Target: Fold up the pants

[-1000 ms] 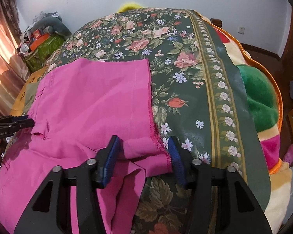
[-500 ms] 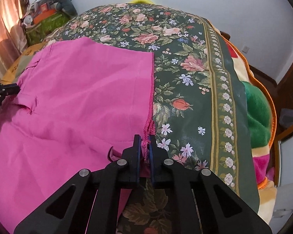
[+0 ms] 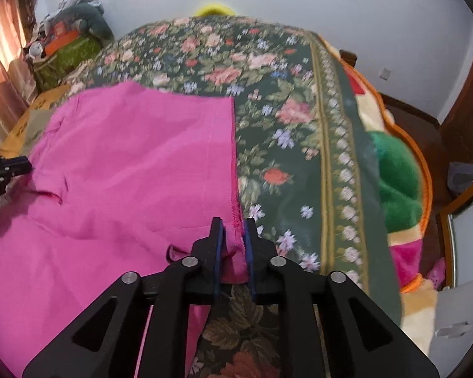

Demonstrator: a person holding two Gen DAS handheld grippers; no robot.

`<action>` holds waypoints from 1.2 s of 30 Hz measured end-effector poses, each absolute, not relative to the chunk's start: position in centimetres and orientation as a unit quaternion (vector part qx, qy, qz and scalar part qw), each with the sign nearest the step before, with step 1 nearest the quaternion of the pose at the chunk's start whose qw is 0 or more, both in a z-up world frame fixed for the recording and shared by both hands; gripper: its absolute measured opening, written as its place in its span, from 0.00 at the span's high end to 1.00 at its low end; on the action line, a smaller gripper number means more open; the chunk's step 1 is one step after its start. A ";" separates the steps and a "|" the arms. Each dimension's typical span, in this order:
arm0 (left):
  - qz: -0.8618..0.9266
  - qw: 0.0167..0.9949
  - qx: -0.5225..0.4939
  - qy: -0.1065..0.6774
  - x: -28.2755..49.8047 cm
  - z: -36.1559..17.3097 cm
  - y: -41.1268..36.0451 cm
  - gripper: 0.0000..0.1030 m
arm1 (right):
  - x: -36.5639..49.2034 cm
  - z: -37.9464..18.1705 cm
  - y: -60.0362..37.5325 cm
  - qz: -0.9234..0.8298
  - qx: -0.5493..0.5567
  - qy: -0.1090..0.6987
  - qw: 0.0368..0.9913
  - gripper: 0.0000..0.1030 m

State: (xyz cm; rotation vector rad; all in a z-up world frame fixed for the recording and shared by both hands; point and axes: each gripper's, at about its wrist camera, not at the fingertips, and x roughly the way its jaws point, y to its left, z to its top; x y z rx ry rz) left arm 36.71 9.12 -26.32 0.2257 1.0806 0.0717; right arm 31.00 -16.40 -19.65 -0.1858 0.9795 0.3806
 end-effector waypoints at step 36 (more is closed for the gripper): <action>0.056 0.884 0.001 0.463 45.8 -25.2 14.7 0.21 | 42.5 -20.3 -10.5 0.216 -0.070 0.470 0.853 0.34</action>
